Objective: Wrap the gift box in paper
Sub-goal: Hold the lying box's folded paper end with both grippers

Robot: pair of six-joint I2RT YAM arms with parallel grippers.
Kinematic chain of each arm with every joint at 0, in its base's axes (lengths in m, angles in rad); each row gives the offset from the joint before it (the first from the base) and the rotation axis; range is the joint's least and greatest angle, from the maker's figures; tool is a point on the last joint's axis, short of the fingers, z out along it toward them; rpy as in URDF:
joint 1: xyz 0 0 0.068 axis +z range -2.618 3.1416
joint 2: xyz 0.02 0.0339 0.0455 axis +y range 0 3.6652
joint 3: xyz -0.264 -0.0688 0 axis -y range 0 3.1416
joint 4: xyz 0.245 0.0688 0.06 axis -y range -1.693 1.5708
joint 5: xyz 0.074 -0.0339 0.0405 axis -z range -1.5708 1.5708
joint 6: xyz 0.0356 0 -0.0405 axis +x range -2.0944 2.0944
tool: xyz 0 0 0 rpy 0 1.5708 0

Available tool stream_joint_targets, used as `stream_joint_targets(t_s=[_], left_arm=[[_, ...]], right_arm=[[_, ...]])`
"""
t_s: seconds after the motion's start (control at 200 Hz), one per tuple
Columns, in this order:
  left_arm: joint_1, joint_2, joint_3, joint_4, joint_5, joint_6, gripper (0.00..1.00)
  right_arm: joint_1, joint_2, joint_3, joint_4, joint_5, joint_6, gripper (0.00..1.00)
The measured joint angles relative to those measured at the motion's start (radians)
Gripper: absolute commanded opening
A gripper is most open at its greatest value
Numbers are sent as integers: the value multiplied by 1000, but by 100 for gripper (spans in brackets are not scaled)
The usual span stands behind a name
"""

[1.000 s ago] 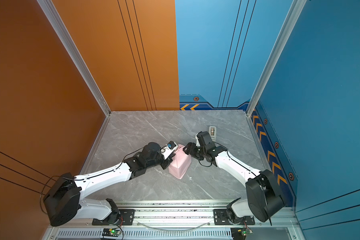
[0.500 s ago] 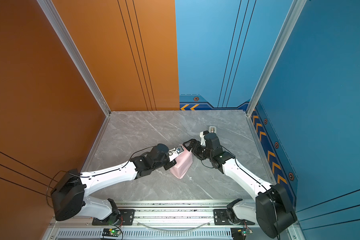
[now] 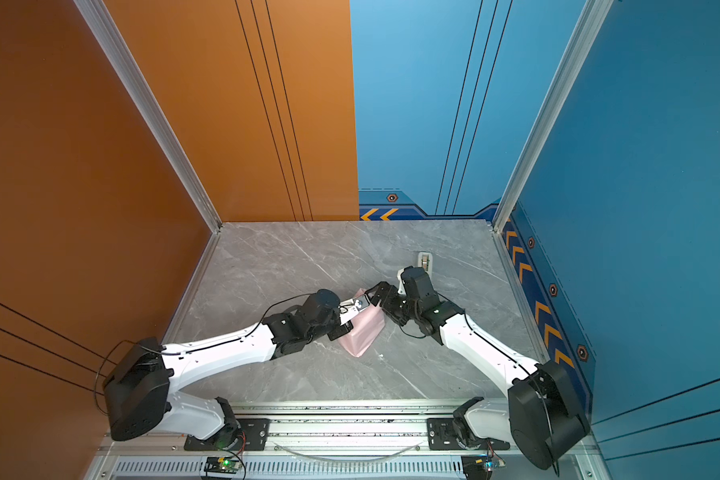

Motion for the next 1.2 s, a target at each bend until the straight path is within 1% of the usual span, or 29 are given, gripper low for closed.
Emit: stream_joint_targets(t_s=[0.23, 0.516, 0.756, 0.941, 1.202], left_arm=[[-4, 1, -18, 42, -8, -5, 0], [-24, 7, -20, 45, -53, 16, 1], [-46, 14, -19, 44, -97, 60, 2], [-71, 31, -5, 47, -124, 81, 2], [-78, 36, -3, 50, -139, 94, 3]], right_arm=[[-3, -35, -5, -19, -23, 11, 87], [9, -63, -35, -26, -3, 60, 87], [14, -20, -32, -26, 19, 71, 87], [73, 29, -30, -39, -13, 51, 88], [58, 20, -30, -66, -25, 31, 89]])
